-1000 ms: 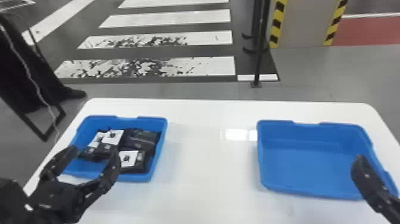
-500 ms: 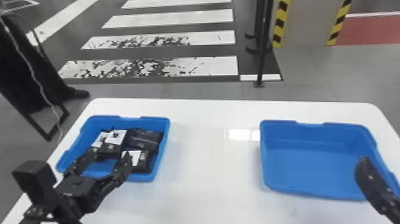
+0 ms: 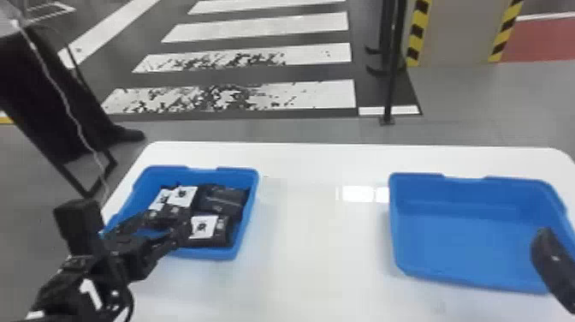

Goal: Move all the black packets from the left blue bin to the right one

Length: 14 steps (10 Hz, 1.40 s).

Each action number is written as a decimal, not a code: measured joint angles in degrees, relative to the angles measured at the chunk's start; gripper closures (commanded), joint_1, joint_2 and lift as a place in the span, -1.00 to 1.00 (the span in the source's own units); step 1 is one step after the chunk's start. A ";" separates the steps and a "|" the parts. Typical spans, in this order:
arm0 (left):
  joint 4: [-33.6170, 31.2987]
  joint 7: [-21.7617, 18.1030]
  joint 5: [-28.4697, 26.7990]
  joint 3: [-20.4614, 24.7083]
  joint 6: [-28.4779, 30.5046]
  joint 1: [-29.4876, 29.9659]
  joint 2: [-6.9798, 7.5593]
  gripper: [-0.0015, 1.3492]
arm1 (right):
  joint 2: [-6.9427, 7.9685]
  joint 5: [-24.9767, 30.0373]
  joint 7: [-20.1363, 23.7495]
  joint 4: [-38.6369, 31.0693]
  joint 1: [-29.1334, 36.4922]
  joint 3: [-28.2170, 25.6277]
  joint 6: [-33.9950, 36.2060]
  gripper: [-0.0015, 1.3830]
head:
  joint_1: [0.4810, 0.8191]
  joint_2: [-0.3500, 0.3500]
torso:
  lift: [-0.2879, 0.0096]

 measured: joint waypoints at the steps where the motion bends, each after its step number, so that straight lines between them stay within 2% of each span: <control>1: 1.20 -0.05 0.24 0.36 4.49 -2.24 0.85 -0.81 | 0.00 -0.10 0.02 0.06 -0.06 0.00 0.00 -0.78 | 0.27 0.59 | -0.03; 5: 9.79 -2.62 2.44 -1.14 18.39 -11.91 5.08 -0.80 | 0.00 -0.35 0.28 0.32 -0.17 0.05 0.00 -0.77 | 0.27 0.52 | -0.03; 8: 13.46 -2.46 2.18 -0.83 25.60 -17.14 6.01 -0.79 | 0.00 -0.70 0.49 0.63 -0.38 0.21 0.00 -0.77 | 0.27 0.53 | -0.03; 11: 19.48 -3.06 4.89 -1.92 29.45 -22.47 7.64 -0.74 | 0.00 -1.03 0.63 0.85 -0.45 0.35 0.00 -0.77 | 0.27 0.48 | -0.03; 12: 21.62 -3.92 5.91 -3.45 31.13 -23.98 8.63 -0.66 | 0.00 -1.13 0.65 0.92 -0.50 0.41 0.00 -0.77 | 0.27 0.42 | -0.03; 13: 22.93 -4.45 6.21 -4.68 33.56 -25.00 9.27 -0.42 | 0.00 -1.21 0.71 0.98 -0.60 0.45 0.00 -0.77 | 0.27 0.37 | -0.03; 14: 24.17 -5.55 5.90 -5.21 36.35 -25.90 9.59 0.12 | 0.00 -1.30 0.79 1.08 -0.66 0.48 0.00 -0.77 | 0.27 0.36 | -0.03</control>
